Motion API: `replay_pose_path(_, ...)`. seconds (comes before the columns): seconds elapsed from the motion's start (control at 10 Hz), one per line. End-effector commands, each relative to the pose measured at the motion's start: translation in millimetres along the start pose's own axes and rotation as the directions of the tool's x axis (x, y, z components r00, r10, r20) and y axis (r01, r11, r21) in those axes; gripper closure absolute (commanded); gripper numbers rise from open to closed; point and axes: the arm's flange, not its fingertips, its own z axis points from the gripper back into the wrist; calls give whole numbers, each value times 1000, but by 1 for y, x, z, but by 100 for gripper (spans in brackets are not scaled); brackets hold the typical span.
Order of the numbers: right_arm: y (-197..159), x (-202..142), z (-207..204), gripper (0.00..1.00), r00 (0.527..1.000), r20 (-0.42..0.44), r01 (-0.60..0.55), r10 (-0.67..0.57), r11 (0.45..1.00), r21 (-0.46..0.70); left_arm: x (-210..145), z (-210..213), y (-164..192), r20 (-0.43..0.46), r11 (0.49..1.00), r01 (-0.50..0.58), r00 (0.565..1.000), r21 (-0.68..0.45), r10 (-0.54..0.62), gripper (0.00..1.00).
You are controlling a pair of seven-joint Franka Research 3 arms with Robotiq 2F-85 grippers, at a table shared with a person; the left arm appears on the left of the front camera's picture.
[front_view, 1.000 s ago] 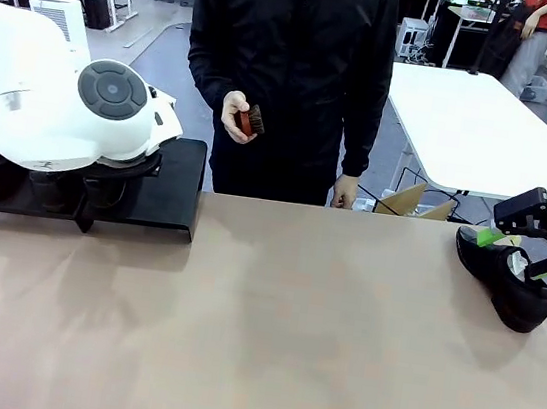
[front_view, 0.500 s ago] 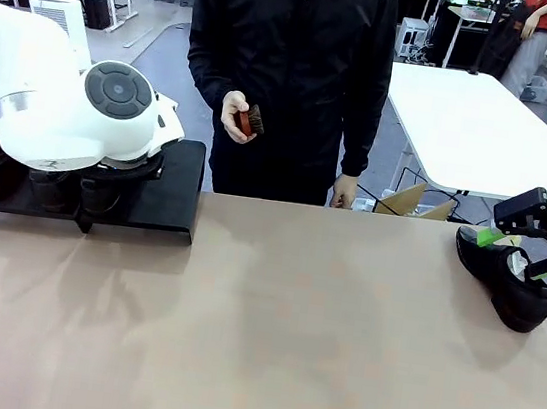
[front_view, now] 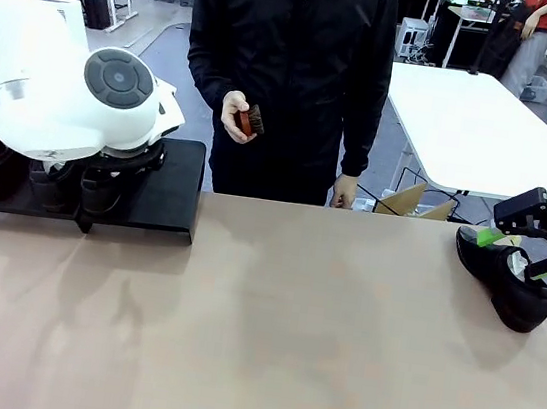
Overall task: Organize the shoes by placing them on the stand.
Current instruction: Place the Shoe from the middle of the table onto the Shoes Stand, then pick up one Shoe and place it in the middle of the table.
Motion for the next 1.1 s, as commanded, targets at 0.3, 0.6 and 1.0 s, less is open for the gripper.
replay_pose_path(0.3, 0, 1, 0, 0, 1000, -1, -4, 4, 1000, 11, -4, -10, -1, -15, 1000, 19, 1000, -7, -19, 11)
replay_pose_path(0.6, 0, 1, 0, 0, 1000, -1, -4, 4, 1000, 11, -7, -11, -4, -28, 1000, 6, 1000, -14, -7, 11)
replay_pose_path(1.0, 0, 1, 0, 0, 1000, -1, -4, 4, 1000, 11, -5, 127, -78, -8, 1000, 4, 1000, 14, -4, 11)
